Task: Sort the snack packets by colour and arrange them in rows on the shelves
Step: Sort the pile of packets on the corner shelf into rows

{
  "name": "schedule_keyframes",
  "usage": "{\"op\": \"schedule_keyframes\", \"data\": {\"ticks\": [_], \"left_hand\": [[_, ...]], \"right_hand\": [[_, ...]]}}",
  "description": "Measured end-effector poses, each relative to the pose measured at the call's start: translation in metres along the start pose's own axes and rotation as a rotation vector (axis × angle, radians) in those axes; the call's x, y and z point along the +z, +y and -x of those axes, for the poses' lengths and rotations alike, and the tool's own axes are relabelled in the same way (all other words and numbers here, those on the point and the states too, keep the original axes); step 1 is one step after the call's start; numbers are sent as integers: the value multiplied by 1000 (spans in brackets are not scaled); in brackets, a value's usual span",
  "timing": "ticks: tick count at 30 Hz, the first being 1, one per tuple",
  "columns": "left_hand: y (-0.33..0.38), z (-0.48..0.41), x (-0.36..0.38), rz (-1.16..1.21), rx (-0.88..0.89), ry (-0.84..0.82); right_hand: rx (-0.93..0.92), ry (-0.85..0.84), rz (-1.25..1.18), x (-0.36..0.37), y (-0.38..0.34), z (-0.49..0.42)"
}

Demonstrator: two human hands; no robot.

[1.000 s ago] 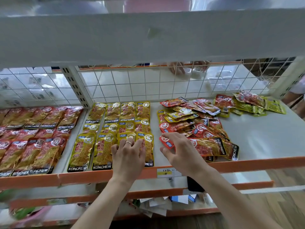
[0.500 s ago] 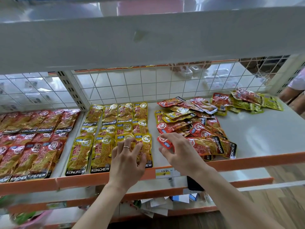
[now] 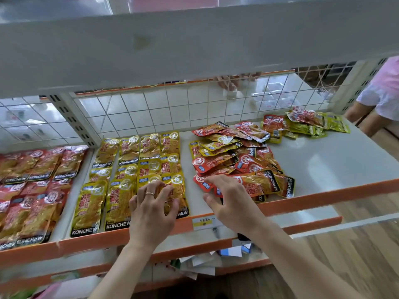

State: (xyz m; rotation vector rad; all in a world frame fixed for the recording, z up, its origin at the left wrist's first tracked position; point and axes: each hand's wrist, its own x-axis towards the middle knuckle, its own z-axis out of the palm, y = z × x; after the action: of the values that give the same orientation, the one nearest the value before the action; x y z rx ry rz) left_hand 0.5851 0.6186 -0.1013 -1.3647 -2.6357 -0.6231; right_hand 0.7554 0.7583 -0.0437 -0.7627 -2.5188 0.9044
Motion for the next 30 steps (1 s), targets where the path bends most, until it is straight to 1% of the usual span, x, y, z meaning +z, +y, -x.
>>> {"op": "schedule_keyframes", "data": {"ticks": [3, 9, 16, 21, 28, 30], "left_hand": [[0, 0, -1, 21, -2, -12], [11, -3, -5, 107, 66, -17], [47, -18, -2, 207, 294, -26], [72, -28, -4, 229, 347, -57], [119, -48, 13, 188, 331, -99], [138, -51, 23, 210, 325, -104]], "right_hand": [[11, 36, 4, -5, -2, -2], [92, 97, 76, -19, -2, 6], [196, 193, 166, -43, 12, 17], [276, 252, 178, -71, 28, 26], [268, 280, 193, -112, 75, 26], [272, 268, 195, -125, 93, 27]]}}
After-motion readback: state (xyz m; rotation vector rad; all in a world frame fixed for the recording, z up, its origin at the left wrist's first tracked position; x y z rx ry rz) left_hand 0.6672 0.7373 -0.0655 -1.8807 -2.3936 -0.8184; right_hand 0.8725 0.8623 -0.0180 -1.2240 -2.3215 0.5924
